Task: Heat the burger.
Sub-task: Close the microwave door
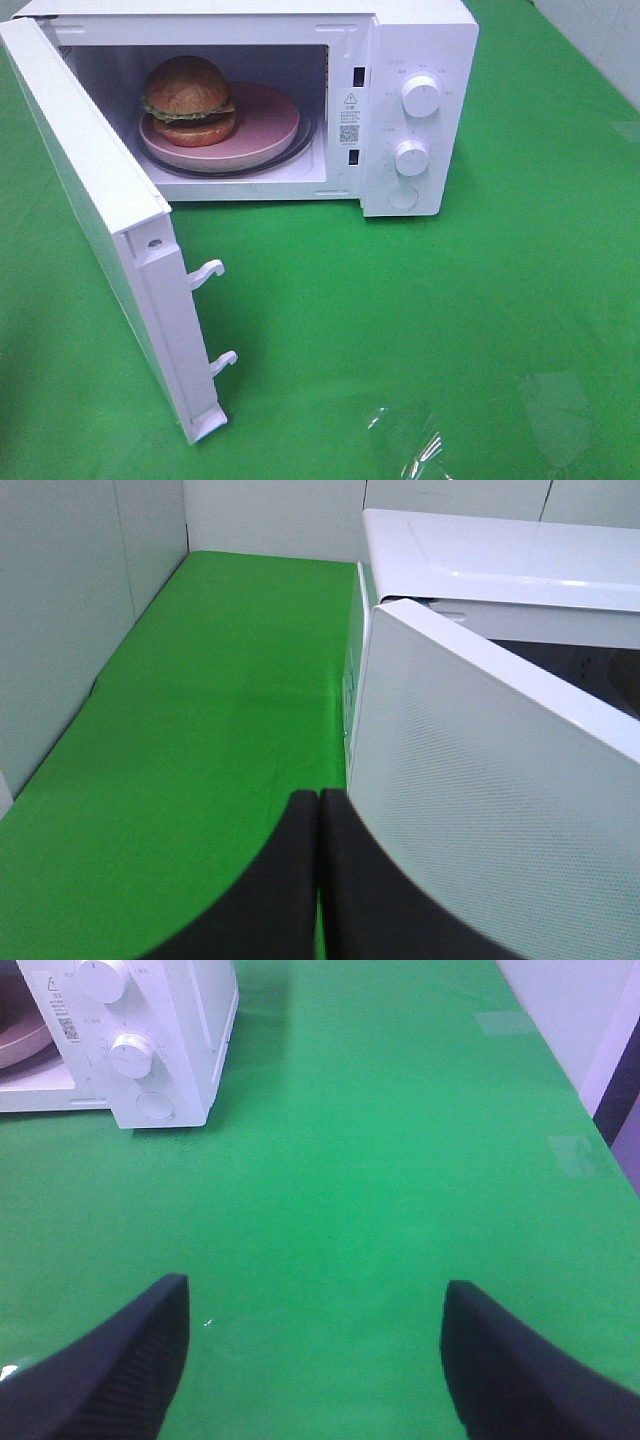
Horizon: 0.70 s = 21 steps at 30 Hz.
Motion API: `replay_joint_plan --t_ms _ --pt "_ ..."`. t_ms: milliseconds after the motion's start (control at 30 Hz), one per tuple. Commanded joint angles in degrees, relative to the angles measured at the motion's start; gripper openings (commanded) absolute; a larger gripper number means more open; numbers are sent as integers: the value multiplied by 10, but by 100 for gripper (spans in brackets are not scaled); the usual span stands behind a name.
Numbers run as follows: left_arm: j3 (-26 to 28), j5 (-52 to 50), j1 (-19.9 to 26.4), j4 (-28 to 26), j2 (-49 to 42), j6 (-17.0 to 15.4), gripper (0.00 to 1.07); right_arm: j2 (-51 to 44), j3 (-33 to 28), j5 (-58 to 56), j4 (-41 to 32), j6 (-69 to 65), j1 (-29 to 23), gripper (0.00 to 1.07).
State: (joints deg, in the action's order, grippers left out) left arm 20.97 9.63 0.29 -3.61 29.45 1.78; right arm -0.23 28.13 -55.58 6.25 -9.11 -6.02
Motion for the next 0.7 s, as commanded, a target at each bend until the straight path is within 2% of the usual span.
replay_joint_plan --t_ms 33,167,633,700 --pt "-32 -103 1 -2 45 2 0 -15 0 5 0 7 5 69" --pt "-41 -158 1 -2 79 -1 0 -15 0 5 0 7 5 69" --pt "-42 -371 1 0 306 -14 0 -15 0 5 0 7 5 69" --pt "-42 -428 -5 6 351 -30 0 -15 0 5 0 7 5 69"
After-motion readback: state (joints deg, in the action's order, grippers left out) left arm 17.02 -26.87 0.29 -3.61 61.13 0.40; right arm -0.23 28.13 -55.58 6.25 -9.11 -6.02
